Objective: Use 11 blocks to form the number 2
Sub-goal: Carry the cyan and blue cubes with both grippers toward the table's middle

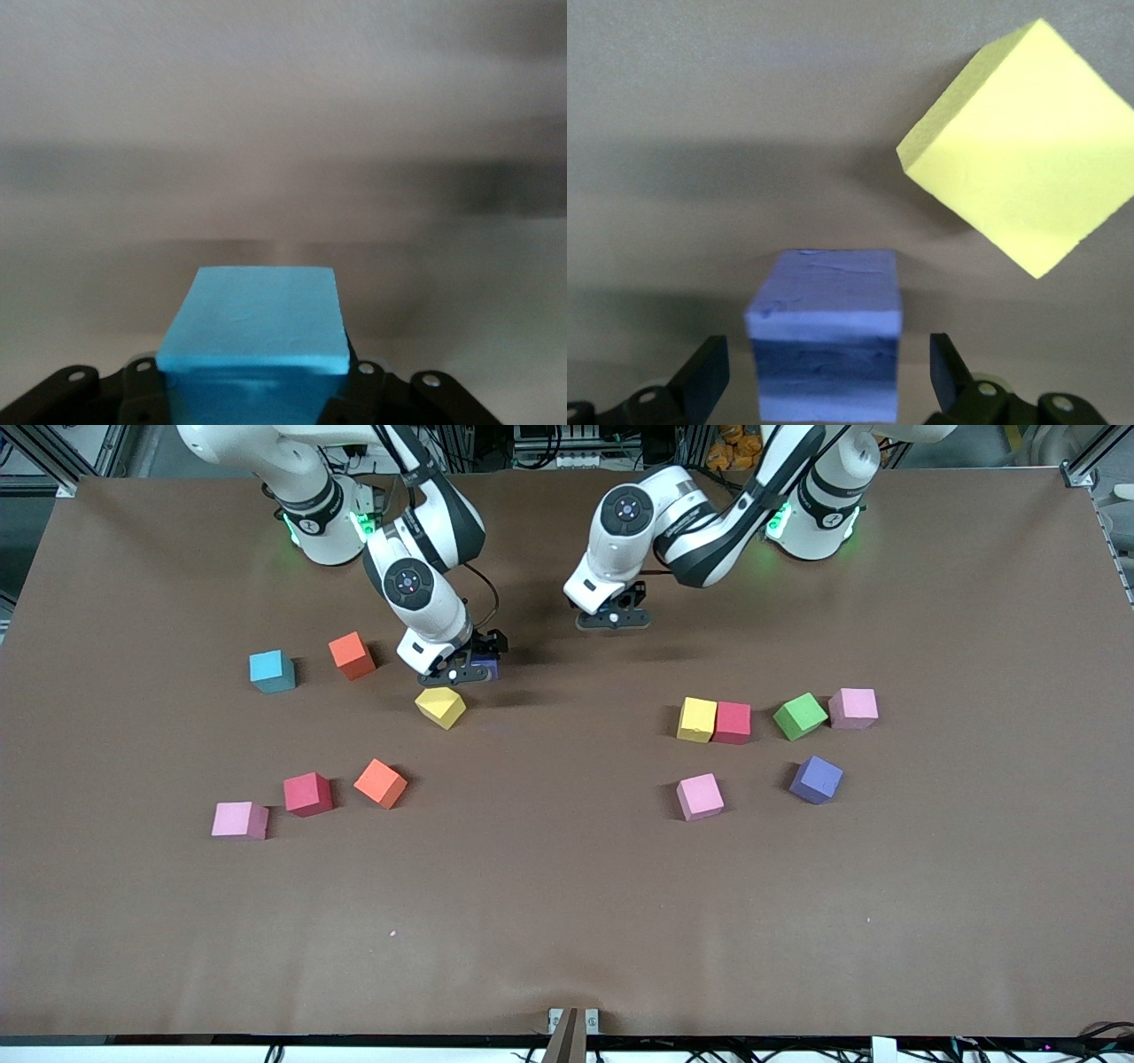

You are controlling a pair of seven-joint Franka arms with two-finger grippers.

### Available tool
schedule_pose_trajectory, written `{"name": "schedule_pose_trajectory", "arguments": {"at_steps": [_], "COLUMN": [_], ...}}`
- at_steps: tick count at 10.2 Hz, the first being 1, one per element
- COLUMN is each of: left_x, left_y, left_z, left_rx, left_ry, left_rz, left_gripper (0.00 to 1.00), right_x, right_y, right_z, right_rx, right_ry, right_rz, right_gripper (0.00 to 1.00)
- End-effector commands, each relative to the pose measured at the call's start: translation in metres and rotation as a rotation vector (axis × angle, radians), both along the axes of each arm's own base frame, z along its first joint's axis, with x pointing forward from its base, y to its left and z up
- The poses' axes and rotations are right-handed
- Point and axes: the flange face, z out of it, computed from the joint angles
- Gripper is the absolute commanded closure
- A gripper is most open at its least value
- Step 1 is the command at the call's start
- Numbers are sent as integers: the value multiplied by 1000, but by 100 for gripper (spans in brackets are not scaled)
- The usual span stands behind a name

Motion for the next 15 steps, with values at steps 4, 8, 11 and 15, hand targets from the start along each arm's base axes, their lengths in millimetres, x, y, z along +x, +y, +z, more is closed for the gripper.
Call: {"name": "schedule_pose_trajectory", "arguments": {"at_steps": [4,8,11,15], "left_x": [8,-6,-7,3], "left_y": [-50,-60,-60,-58], "left_z": [-43,-70,-72,-70], "left_rx": [17,58,63,57], "left_ry": [-6,-25,-53,-101], "left_rz": [54,29,-9,-73], "left_gripper": [89,79,47,50], "right_x": [-4,-4,-3,12], "right_y": [-3,-5,-4,-28], "right_z": [-1,-10,-1,39], "right_rx": [-3,-12,-3,24], "right_ry": [15,18,16,57], "right_rz": [-22,-24,-24,-23], "right_gripper": [0,53,76,77]}}
